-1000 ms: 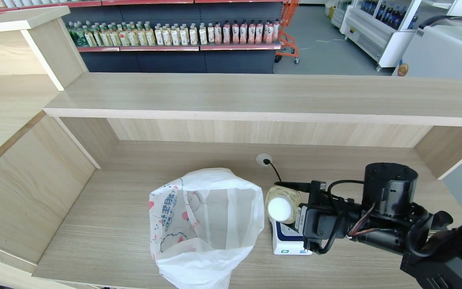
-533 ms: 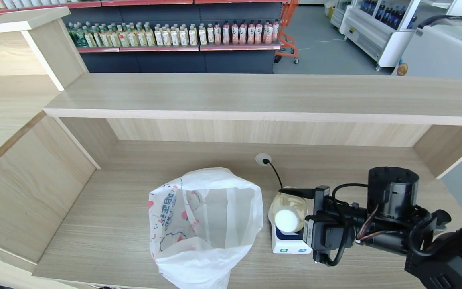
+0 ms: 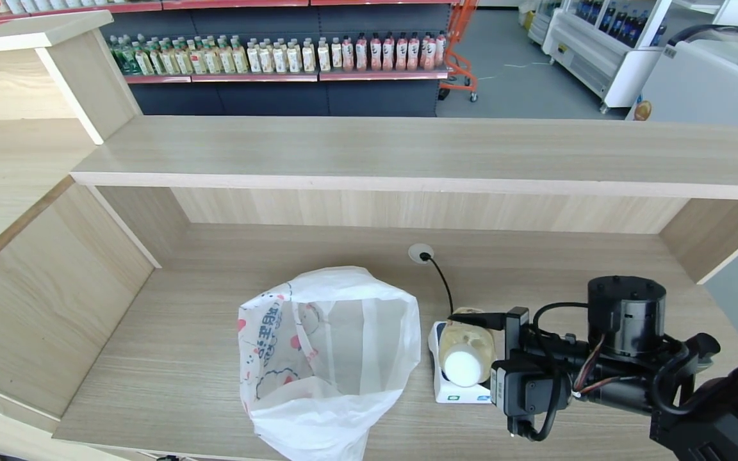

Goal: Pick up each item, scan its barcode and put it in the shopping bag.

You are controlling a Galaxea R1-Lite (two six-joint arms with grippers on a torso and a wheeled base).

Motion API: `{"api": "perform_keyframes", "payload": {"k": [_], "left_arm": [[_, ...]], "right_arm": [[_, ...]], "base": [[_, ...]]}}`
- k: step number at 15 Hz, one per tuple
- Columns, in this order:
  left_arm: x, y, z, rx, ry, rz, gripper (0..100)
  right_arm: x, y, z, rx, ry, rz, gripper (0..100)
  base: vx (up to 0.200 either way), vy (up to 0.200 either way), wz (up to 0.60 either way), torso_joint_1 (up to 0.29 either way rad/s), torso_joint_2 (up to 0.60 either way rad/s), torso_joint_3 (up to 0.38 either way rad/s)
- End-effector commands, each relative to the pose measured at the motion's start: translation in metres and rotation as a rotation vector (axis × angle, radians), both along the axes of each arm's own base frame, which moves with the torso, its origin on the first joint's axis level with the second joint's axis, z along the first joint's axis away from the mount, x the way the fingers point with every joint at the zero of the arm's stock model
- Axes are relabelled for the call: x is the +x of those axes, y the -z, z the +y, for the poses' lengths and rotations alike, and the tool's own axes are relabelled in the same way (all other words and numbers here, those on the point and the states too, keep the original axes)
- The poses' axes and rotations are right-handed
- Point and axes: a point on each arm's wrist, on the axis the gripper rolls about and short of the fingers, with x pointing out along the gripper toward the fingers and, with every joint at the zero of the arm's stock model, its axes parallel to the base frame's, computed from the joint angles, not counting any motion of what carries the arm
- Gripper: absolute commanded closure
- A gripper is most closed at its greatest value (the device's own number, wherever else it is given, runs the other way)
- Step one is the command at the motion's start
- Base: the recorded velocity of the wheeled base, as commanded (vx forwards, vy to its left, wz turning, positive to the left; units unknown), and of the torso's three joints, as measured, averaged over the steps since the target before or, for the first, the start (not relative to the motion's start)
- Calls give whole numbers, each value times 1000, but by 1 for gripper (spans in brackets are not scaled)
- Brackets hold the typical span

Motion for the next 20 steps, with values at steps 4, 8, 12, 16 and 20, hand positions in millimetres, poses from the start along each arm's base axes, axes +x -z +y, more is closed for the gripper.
{"api": "perform_keyframes", "payload": {"k": [4, 8, 12, 16, 20], "left_arm": [[0, 0, 0, -1, 0, -2, 0], [0, 0, 0, -1, -1, 0, 0], [0, 0, 0, -1, 0, -2, 0], [0, 0, 0, -1, -1, 0, 0], [0, 0, 0, -1, -1, -2, 0]], "right_arm": [[0, 6, 1, -21, -18, -1, 100], [1, 7, 1, -30, -23, -10, 100], [3, 9, 1, -42, -29, -25, 100], [5, 14, 1, -66, -33, -36, 100], [9, 21, 4, -65, -37, -73, 100]], "base": [[0, 0, 0, 0, 0, 0], [0, 0, 0, 0, 0, 0], [0, 0, 0, 0, 0, 0], [0, 0, 0, 0, 0, 0], [0, 0, 0, 0, 0, 0]]}}
